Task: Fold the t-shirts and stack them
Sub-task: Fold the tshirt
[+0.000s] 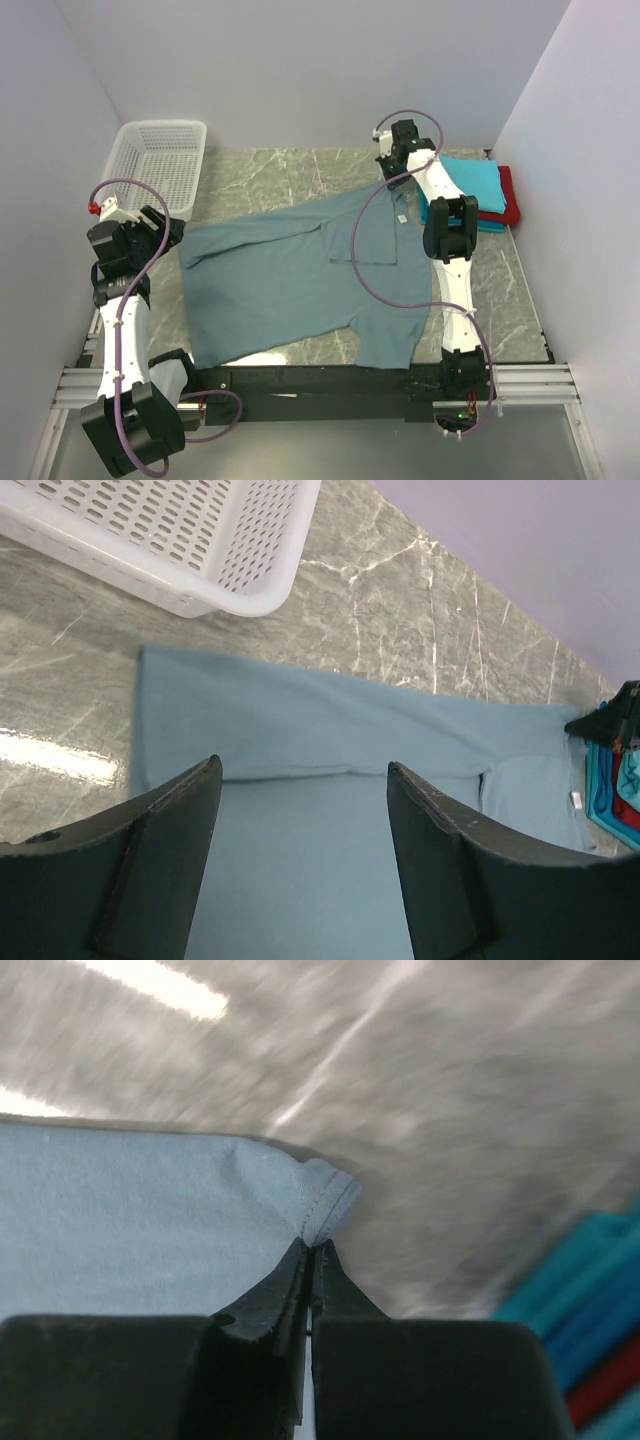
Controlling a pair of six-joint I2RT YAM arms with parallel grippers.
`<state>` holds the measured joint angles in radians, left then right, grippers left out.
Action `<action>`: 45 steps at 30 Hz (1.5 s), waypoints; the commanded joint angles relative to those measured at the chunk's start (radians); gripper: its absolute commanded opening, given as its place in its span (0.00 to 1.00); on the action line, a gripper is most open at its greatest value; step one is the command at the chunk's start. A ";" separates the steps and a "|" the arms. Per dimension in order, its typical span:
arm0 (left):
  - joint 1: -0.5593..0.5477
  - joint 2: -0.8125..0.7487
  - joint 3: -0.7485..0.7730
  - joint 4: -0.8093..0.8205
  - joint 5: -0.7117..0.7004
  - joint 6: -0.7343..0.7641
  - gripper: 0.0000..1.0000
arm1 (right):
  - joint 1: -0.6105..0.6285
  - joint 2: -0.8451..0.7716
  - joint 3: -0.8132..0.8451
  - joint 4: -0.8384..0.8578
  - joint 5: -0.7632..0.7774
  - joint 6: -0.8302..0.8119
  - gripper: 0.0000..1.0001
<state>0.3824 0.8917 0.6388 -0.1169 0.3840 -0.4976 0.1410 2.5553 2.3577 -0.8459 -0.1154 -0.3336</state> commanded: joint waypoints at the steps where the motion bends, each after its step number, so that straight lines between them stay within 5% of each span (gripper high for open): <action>1: -0.004 -0.016 0.019 0.029 -0.007 0.019 0.72 | 0.002 -0.017 0.087 0.192 0.144 0.041 0.00; 11: -0.005 0.022 0.012 0.063 0.080 0.031 0.72 | 0.023 0.022 0.074 0.383 0.270 0.042 0.03; 13: -0.008 0.038 0.010 0.094 0.134 0.036 0.75 | 0.023 0.013 0.058 0.409 0.299 0.039 0.20; 15: -0.029 0.079 0.015 0.109 0.229 0.050 0.82 | 0.022 -0.016 0.049 0.409 0.292 0.028 0.53; 18: -0.098 0.137 0.070 0.065 0.265 0.095 0.82 | 0.023 -0.117 -0.017 0.384 0.189 0.010 0.64; 23: -0.449 0.141 0.241 -0.206 0.061 0.140 0.78 | 0.023 -0.476 -0.361 0.352 -0.169 -0.117 0.69; 28: -0.727 0.121 0.294 -0.426 -0.142 0.015 0.74 | 0.022 -0.789 -0.731 0.193 -0.706 -0.373 0.70; 31: -0.880 0.102 0.283 -0.608 -0.267 -0.097 0.73 | 0.017 -0.976 -0.965 0.035 -0.895 -0.686 0.70; 32: -0.911 0.089 0.276 -0.682 -0.293 -0.170 0.72 | 0.019 -1.053 -1.020 -0.025 -0.912 -0.899 0.70; 34: -1.002 0.067 0.240 -0.743 -0.338 -0.248 0.70 | 0.017 -1.121 -1.165 -0.116 -0.894 -1.040 0.70; 40: -1.186 -0.066 0.112 -0.900 -0.473 -0.625 0.53 | 0.019 -1.245 -1.365 -0.122 -0.830 -0.987 0.69; 45: -1.298 -0.269 -0.092 -0.753 -0.542 -1.045 0.49 | 0.012 -1.320 -1.450 -0.019 -0.816 -0.874 0.69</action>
<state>-0.8631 0.7067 0.6292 -0.9180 -0.0647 -1.2026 0.1623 1.3079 0.9176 -0.9211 -0.9203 -1.2396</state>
